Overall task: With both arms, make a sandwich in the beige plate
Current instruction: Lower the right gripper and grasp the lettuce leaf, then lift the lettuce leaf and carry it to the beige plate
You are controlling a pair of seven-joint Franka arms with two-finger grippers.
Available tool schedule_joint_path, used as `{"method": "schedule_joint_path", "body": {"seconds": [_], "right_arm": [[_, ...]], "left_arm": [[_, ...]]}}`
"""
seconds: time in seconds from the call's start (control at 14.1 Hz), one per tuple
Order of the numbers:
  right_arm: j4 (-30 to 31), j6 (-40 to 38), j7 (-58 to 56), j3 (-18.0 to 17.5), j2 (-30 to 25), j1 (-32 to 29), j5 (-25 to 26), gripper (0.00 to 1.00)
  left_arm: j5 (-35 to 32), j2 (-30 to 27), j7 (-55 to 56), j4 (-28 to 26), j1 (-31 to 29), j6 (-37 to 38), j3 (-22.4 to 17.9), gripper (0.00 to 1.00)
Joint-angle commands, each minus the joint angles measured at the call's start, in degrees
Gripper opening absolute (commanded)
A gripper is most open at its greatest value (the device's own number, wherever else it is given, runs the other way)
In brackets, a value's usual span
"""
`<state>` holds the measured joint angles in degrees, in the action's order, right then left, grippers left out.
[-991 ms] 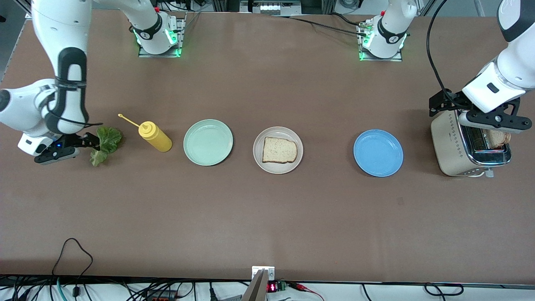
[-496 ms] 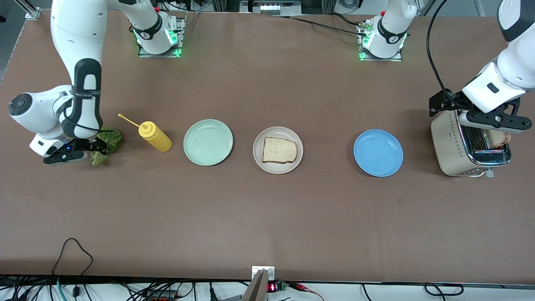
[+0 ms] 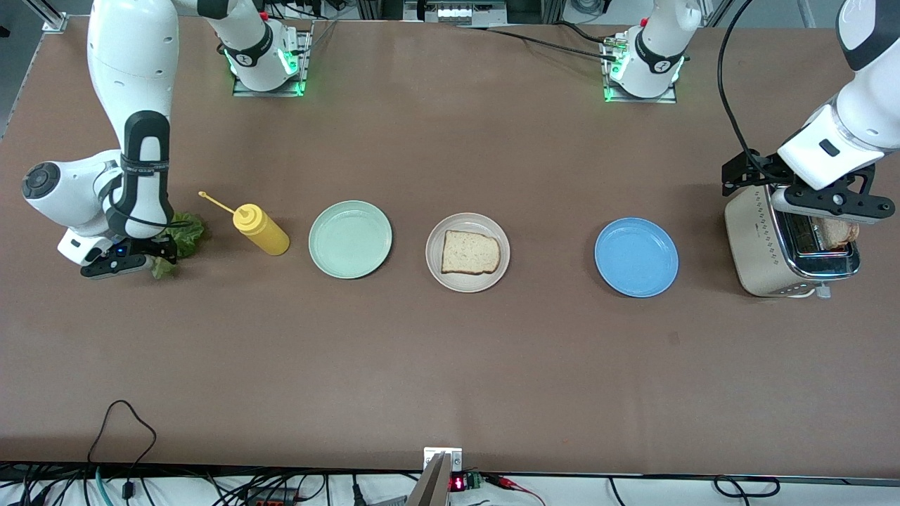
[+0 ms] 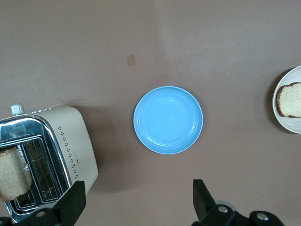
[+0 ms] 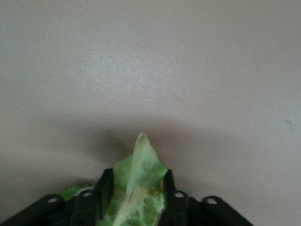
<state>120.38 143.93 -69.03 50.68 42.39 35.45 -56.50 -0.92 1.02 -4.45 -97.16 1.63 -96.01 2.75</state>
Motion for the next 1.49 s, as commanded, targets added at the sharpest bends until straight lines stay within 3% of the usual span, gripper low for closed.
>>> {"method": "schedule_joint_path", "body": {"seconds": [0.0,0.21,0.35,0.57,0.78,0.99,1.42], "right_arm": [[-1.19,0.3,-2.51,-0.67,-0.55,-0.56,-0.63,0.0],[-1.99,-3.45,-10.48,1.95,-3.0,0.93,-0.02,0.0],[-4.34,-10.73,-14.98,7.38,-3.19,4.08,2.17,0.0],[-10.23,-23.39,-17.63,15.21,-3.19,9.1,9.71,0.0],[-16.56,-32.97,-18.25,18.74,-3.19,12.7,15.88,0.0],[-25.42,-43.43,-22.11,19.8,-3.19,13.68,18.71,0.0],[-39.33,-57.08,-22.29,19.54,-3.19,18.41,16.34,0.0]], "left_arm": [[-1.1,-0.58,0.4,0.31,0.04,0.91,0.06,1.0],[-1.1,-0.58,0.49,0.31,0.04,0.91,-0.03,1.0],[-1.1,-0.58,0.49,0.31,0.04,0.91,0.06,1.0],[-1.02,-0.58,0.4,0.31,-0.22,1.61,-0.03,1.0],[-1.19,-0.41,0.4,0.48,-0.22,1.62,-0.03,1.0],[-1.19,0.29,0.32,1.45,-0.31,1.79,-0.03,1.0],[-1.19,0.29,0.31,1.45,-0.39,1.79,-0.03,1.0]]}}
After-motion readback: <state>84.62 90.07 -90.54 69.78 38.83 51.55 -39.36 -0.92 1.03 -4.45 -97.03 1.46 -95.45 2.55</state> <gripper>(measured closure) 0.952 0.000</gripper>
